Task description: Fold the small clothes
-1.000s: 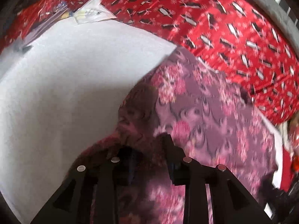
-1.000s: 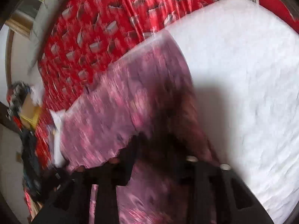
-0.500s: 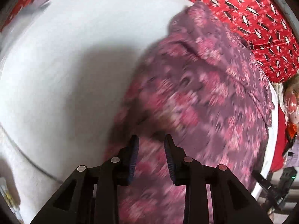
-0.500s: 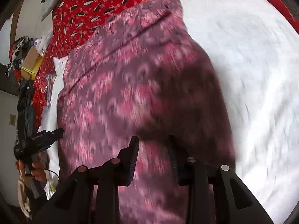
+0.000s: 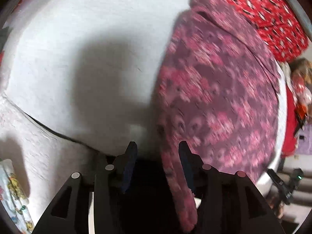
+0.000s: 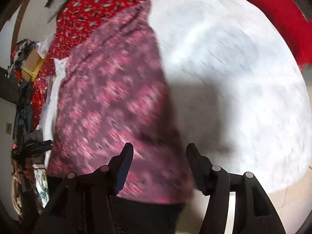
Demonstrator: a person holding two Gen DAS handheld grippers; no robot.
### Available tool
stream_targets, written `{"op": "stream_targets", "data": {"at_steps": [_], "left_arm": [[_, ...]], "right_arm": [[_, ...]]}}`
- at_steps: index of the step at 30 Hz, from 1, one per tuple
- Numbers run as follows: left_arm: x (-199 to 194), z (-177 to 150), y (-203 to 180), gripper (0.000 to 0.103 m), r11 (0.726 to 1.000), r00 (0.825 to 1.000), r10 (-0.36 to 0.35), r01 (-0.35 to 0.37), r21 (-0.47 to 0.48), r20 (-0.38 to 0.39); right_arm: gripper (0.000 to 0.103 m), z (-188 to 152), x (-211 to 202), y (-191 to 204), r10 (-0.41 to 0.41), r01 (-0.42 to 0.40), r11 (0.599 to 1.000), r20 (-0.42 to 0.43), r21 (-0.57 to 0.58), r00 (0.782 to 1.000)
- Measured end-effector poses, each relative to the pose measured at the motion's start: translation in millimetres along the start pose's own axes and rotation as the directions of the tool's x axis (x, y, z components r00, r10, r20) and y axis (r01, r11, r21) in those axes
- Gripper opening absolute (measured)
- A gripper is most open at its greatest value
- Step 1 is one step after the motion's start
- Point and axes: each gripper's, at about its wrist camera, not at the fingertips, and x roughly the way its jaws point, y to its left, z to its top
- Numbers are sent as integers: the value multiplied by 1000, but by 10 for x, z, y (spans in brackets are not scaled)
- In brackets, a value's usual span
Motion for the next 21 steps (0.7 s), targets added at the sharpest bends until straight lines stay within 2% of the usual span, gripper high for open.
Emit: {"op": "stream_targets", "data": {"at_steps": [2,9,11,12,13,14,15,16,17,19,21], "left_arm": [[18,-20,-57,46,999,1000,-17,18,27,-14],[241,-78,-310,48,995,997,36,-29,98,-70],[307,-105,-386,47,992,998,56,-51,117,-41],[315,-126,-416,36,990,997,69,-65,129,-29],[330,-148,-445,12,988,997,71,-67,140,-25],[354,-172,-467,6,987,997,63,-57,147,-39],[367,-197,-480,6,988,998,39,-31,148,-55],[345,-220,-489,6,988,999,28,-20,153,-47],[319,-233,-502,6,987,999,18,-12,163,-36],[234,-246,-520,5,985,998,-44,49,167,-34],[119,-208,-499,5,983,993,-112,115,146,-26]], "right_arm": [[60,-143,37,-145,12,-11,1000,-24,22,1000],[60,-403,320,-355,130,-123,987,-65,99,989],[59,-424,362,-349,162,-155,983,-65,103,985],[59,-429,374,-338,176,-170,981,-60,98,983],[59,-430,374,-331,186,-180,979,-57,94,981],[54,-433,371,-322,194,-189,978,-54,86,979],[48,-437,358,-291,206,-203,977,-53,66,977],[25,-444,348,-262,218,-215,975,-53,47,975],[12,-450,331,-222,229,-228,973,-59,22,972],[11,-446,253,-126,246,-248,968,-56,-33,968],[10,-430,112,-44,324,-326,944,-34,-58,945]]}}
